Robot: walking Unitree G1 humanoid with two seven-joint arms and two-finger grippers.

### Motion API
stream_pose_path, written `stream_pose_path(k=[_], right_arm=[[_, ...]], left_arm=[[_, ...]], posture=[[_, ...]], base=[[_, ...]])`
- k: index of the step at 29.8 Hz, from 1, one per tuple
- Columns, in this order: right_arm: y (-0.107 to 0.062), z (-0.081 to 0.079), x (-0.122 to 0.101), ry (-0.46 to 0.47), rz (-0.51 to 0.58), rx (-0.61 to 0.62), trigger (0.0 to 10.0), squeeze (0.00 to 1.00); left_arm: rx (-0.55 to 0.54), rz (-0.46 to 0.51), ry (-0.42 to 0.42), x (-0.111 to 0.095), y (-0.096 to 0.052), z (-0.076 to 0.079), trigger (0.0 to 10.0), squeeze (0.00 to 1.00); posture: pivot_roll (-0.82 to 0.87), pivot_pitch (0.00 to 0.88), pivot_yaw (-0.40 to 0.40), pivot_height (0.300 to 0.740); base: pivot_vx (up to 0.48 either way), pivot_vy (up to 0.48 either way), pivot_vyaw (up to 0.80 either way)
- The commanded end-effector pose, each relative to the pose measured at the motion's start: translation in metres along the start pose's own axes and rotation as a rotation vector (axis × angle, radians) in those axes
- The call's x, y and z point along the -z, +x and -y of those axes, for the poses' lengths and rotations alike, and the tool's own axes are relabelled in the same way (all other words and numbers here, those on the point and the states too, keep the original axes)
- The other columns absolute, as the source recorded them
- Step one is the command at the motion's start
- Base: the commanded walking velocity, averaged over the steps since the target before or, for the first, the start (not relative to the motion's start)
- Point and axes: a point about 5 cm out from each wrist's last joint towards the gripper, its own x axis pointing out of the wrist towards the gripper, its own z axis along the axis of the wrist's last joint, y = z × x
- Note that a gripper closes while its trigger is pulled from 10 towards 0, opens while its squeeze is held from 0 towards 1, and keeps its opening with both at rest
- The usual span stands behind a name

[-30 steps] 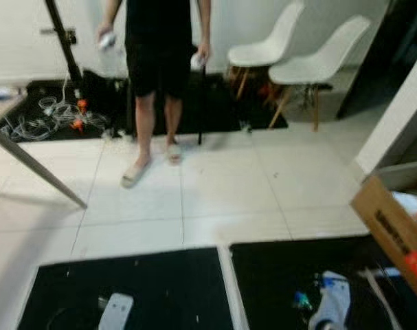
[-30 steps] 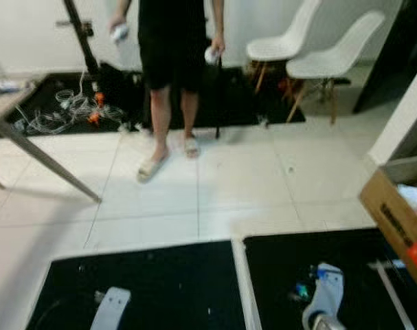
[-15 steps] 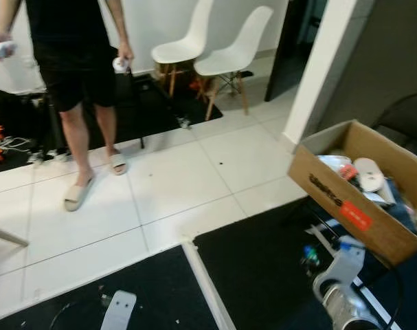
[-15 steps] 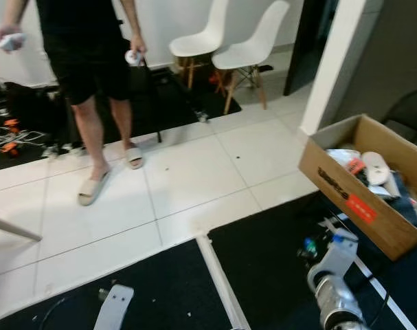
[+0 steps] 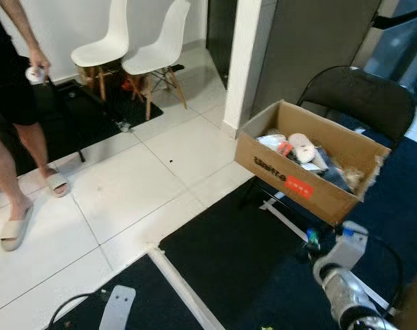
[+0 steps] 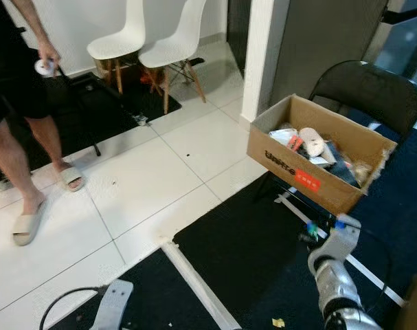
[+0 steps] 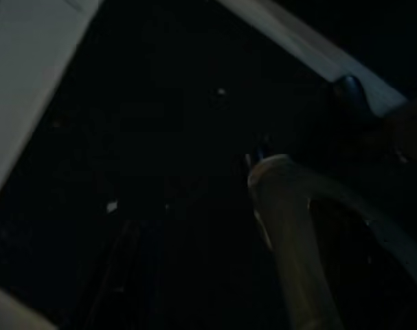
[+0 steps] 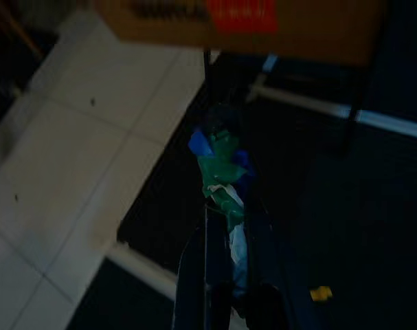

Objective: Picking trash to rubbish bin

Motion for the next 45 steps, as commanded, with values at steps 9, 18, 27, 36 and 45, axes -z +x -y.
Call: stream_pose_path(k=[9,18,27,36,45], right_arm=[[0.003,-0.004,-0.006,0.021,0.028,-0.002,10.0,0.00],[0.004,-0.009,-0.006,0.002,0.024,-0.020,10.0,0.00],[0.006,-0.016,-0.006,-0.018,0.031,-0.048,10.0,0.00],[0.007,-0.023,-0.005,-0.038,0.036,-0.088,10.0,0.00],[0.007,-0.028,-0.004,-0.051,0.033,-0.110,10.0,0.00]], left_arm=[[-0.005,-0.024,-0.010,0.005,-0.001,-0.003,10.0,0.00],[-0.010,-0.018,-0.017,0.002,-0.001,-0.004,10.0,0.00],[-0.010,-0.027,-0.019,0.005,-0.001,-0.004,10.0,0.00],[-0.008,-0.039,-0.014,0.008,-0.002,-0.005,10.0,0.00],[-0.005,-0.040,-0.009,0.008,-0.002,-0.004,10.0,0.00]], posture=[[0.01,0.042,0.036,0.740],[0.01,0.035,0.034,0.740],[0.01,0.035,0.034,0.740],[0.01,0.041,0.035,0.740],[0.01,0.041,0.037,0.740]], base=[[0.000,0.000,-0.80],[0.000,0.000,-0.80],[0.000,0.000,-0.62],[0.093,0.000,0.00],[0.303,0.000,0.00]])
